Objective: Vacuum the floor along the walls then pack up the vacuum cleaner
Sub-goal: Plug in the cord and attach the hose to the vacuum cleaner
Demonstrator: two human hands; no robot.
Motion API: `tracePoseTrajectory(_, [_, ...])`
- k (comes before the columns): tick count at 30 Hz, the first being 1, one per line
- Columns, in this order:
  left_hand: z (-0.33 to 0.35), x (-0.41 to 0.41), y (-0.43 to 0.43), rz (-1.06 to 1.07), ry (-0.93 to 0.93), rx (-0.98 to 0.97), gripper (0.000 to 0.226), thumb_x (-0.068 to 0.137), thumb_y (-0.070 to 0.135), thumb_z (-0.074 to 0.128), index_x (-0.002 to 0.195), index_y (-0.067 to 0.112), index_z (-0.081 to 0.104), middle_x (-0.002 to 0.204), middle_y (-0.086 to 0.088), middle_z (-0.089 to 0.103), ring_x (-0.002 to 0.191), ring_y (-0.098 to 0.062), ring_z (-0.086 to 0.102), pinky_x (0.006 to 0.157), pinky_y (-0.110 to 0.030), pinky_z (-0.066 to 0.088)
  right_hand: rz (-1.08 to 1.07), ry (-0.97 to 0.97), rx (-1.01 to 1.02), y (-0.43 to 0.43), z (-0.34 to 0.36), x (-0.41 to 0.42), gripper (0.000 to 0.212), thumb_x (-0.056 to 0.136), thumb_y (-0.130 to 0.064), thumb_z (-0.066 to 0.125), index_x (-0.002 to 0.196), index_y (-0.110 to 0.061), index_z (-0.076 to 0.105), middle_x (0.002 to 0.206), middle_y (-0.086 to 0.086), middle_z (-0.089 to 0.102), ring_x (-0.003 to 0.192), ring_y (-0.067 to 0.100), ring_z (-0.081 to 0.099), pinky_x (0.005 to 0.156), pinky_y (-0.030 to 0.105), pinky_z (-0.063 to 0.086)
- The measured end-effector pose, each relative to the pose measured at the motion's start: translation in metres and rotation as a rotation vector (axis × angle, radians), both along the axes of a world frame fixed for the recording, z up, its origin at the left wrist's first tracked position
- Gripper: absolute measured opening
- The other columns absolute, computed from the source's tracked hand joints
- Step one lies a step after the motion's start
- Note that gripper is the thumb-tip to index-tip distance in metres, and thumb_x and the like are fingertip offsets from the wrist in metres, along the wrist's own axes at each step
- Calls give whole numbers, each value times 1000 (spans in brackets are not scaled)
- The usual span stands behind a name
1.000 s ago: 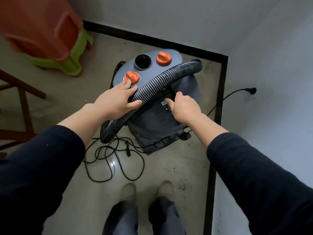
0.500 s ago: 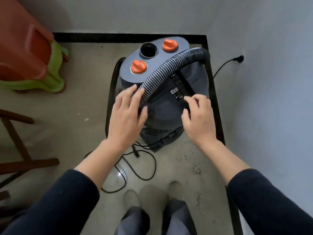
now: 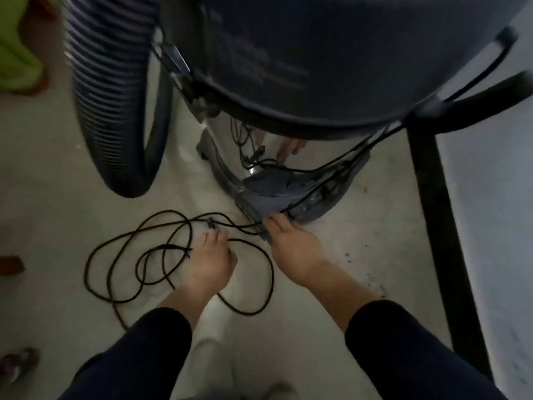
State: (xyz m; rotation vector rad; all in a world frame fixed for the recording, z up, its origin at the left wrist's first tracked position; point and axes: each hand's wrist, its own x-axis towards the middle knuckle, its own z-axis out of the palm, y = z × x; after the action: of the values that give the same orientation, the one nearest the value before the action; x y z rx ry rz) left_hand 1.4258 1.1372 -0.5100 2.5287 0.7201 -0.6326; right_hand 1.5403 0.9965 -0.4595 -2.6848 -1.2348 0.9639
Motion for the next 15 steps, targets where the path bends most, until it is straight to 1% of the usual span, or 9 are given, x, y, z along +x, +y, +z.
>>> tracePoseTrajectory(2, [-40, 17, 8, -22, 58, 21, 77, 94, 32, 56, 155, 14, 13, 156, -13, 24, 141, -29, 24, 112, -37, 27, 29, -43, 33, 3, -40, 5, 69, 96, -11, 49, 154, -20, 12, 159, -2, 10, 131, 27, 37, 103, 36, 40])
tracePoseTrajectory(4, [-66, 31, 15, -75, 95, 44, 83, 93, 29, 57, 156, 22, 4, 162, -12, 5, 147, -30, 9, 117, -41, 23, 29, -44, 71, 3, -68, 6, 69, 93, -9, 53, 153, -19, 20, 157, -1, 21, 126, 27, 43, 100, 39, 44])
tracePoseTrajectory(6, [-81, 39, 21, -125, 101, 87, 70, 93, 24, 57, 153, 23, 22, 163, -7, -3, 149, -29, -2, 119, -44, 17, 15, -106, 188, 1, -83, 3, 60, 80, -5, 67, 136, -15, 48, 130, 5, 51, 100, 29, 59, 76, 39, 52])
tracePoseTrajectory(7, [-86, 39, 24, -167, 103, 109, 59, 94, 25, 56, 148, 23, 33, 163, -4, -1, 150, -27, -4, 118, -44, 14, 8, -132, 215, 0, -85, 2, 51, 73, -4, 73, 121, -12, 58, 111, 7, 57, 84, 30, 62, 63, 37, 51])
tracePoseTrajectory(8, [-88, 38, 26, -209, 111, 112, 48, 95, 28, 55, 142, 24, 43, 163, -2, 6, 150, -26, -4, 118, -44, 12, 17, -145, 205, -1, -86, 0, 40, 73, -5, 74, 110, -10, 61, 101, 8, 57, 78, 31, 63, 58, 35, 49])
tracePoseTrajectory(10, [-86, 31, 26, -261, 127, 57, 31, 95, 33, 52, 125, 24, 56, 153, -2, 35, 149, -23, 11, 118, -42, 13, 19, -120, 157, -5, -74, -2, 20, 89, -16, 63, 106, -8, 59, 103, 10, 57, 86, 35, 62, 65, 37, 43])
tracePoseTrajectory(12, [-70, 20, 22, -270, 181, 14, 22, 95, 34, 49, 110, 22, 61, 123, -3, 60, 132, -23, 44, 113, -37, 21, -81, -72, 188, -12, -49, 1, 17, 94, -21, 56, 100, -6, 60, 102, 11, 58, 88, 36, 61, 65, 36, 38])
tracePoseTrajectory(13, [-57, 11, 21, -253, 210, 10, 22, 96, 35, 48, 105, 21, 62, 110, -3, 65, 119, -23, 54, 106, -35, 29, -145, -72, 210, -18, -34, 3, 16, 93, -20, 55, 96, -5, 61, 101, 11, 57, 86, 36, 60, 64, 35, 37])
tracePoseTrajectory(15, [-26, -11, 22, -189, 241, 11, 25, 98, 39, 45, 94, 20, 61, 94, -3, 65, 101, -25, 61, 79, -31, 41, -231, -59, 177, -30, -4, 9, 16, 94, -20, 53, 98, -6, 60, 108, 9, 54, 89, 33, 59, 65, 32, 37])
